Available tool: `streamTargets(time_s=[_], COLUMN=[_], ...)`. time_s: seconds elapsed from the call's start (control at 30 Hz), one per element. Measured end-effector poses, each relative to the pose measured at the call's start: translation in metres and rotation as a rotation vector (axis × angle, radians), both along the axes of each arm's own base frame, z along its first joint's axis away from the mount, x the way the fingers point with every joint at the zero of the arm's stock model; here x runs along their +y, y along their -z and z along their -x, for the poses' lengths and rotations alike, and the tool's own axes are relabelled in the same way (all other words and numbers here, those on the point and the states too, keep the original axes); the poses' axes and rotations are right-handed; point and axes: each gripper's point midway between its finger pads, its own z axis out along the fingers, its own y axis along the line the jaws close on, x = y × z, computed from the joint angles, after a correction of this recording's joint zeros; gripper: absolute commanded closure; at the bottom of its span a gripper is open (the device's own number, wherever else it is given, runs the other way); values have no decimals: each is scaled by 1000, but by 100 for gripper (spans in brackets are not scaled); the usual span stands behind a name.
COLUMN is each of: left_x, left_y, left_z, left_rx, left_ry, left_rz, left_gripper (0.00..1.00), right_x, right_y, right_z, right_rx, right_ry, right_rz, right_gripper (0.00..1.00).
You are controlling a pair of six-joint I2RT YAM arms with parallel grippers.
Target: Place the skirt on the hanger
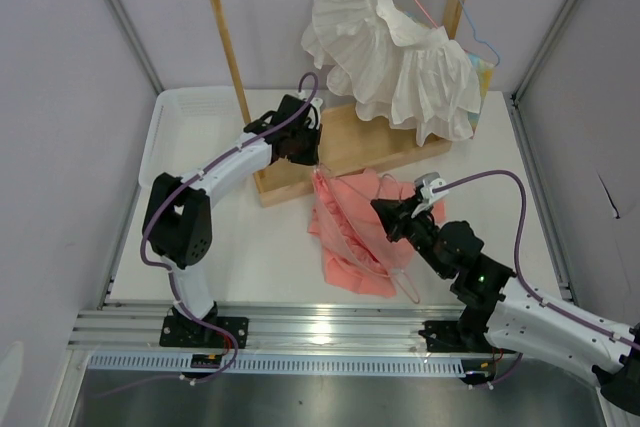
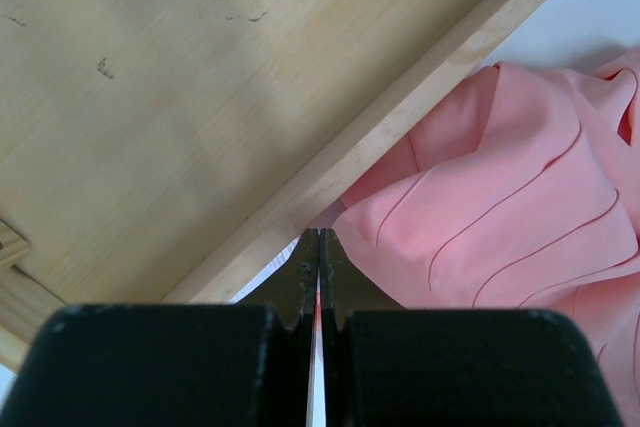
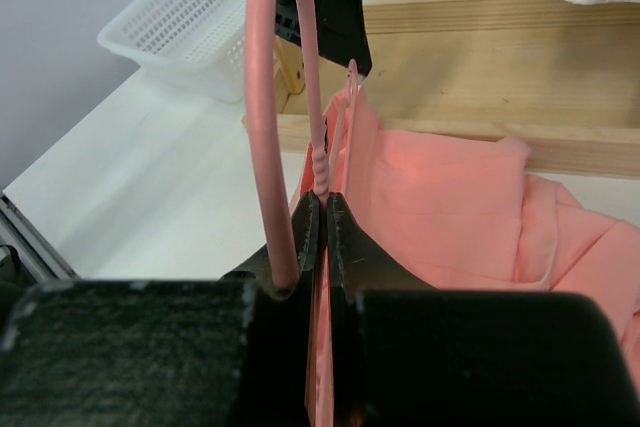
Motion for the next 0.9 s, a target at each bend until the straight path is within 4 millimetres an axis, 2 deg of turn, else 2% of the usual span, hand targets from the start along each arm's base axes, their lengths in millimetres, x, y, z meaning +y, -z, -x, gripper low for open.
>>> streamTargets(time_s=[0.43,0.6,0.9], left_x=[-2,-2,-4], left_y=[-7,-7,-11], left_z=[-2,-1,-3], left_rx=[-6,-5,-12], left_ry=[4,4,6], left_rz=[8,8,14], left_gripper=[100,100,100], right_x=[6,5,1], right_y=[21,19,2], right_z=[-7,-7,-6], right_rx=[41,35,6], right_ry=[16,19,30], right_rz=[59,50,15], right_gripper=[100,100,100])
